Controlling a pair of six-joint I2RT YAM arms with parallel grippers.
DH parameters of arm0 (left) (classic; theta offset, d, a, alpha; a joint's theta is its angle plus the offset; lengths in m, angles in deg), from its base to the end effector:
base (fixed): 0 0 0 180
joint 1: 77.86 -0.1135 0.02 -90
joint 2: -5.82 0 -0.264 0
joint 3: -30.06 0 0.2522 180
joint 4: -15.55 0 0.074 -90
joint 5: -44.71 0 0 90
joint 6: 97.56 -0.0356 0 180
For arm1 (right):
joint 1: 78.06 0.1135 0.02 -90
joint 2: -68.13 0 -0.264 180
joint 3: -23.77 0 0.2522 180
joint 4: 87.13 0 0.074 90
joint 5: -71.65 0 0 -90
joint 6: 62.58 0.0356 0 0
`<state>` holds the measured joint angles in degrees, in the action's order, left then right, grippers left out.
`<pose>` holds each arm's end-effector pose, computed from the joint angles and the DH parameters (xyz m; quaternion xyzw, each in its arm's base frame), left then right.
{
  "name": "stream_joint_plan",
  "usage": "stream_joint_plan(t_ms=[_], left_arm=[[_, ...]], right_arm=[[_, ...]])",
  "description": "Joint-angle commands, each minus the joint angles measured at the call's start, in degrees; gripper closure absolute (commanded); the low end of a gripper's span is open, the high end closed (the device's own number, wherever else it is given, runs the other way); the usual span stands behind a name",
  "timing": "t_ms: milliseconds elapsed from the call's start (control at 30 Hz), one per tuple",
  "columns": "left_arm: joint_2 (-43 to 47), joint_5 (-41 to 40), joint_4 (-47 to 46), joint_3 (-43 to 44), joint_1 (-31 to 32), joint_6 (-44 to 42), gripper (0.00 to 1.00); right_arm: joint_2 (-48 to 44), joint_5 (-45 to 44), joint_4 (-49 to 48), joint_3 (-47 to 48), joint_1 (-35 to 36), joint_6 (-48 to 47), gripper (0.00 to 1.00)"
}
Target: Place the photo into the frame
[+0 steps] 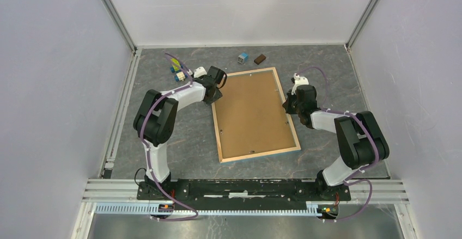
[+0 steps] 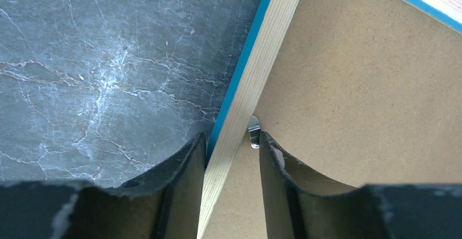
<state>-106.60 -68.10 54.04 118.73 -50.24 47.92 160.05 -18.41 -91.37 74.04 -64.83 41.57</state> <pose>0.3619 -0.1738 0.1615 -0.2751 0.9122 -0.0123 0.3033 0.2963 0.0696 0.1432 0.0074 0.8965 0.1044 0.4305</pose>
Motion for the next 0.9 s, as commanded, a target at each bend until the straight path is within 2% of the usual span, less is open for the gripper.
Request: stream_joint_plan(t_ms=[0, 100, 333, 433, 567, 700, 867], left_arm=[[0.44, -1.57, 4.82, -2.05, 0.12, 2.88, 0.56], [1.21, -2.95, 5.13, -2.73, 0.08, 3.90, 0.60], [1.55, -3.75, 6.35, -2.40, 0.09, 5.00, 0.78], [2.27, -3.00, 6.45, -3.54, 0.07, 7.33, 0.84], [3.19, -2.03, 6.64, -5.16, -0.08, 11.60, 0.98], [2.58, -0.51, 6.91, -4.74, -0.11, 13.63, 0.98], [4.11, -2.10, 7.04, -3.37, 0.60, 8.86, 0.98]], right_arm=[[2.03, -0.74, 4.29, 0.31, -0.22, 1.53, 1.00], [2.22, -0.43, 4.30, 0.49, -0.16, 1.51, 1.00], [2.23, -0.53, 4.38, 0.40, -0.15, 1.49, 1.00], [2.37, -0.06, 4.25, 0.51, -0.16, 1.60, 1.00], [1.92, -0.39, 4.42, 0.34, -0.16, 1.62, 1.00], [1.94, -0.40, 4.25, 0.25, -0.19, 1.62, 1.00], [2.84, -0.07, 4.18, 0.87, -0.17, 1.87, 1.00]])
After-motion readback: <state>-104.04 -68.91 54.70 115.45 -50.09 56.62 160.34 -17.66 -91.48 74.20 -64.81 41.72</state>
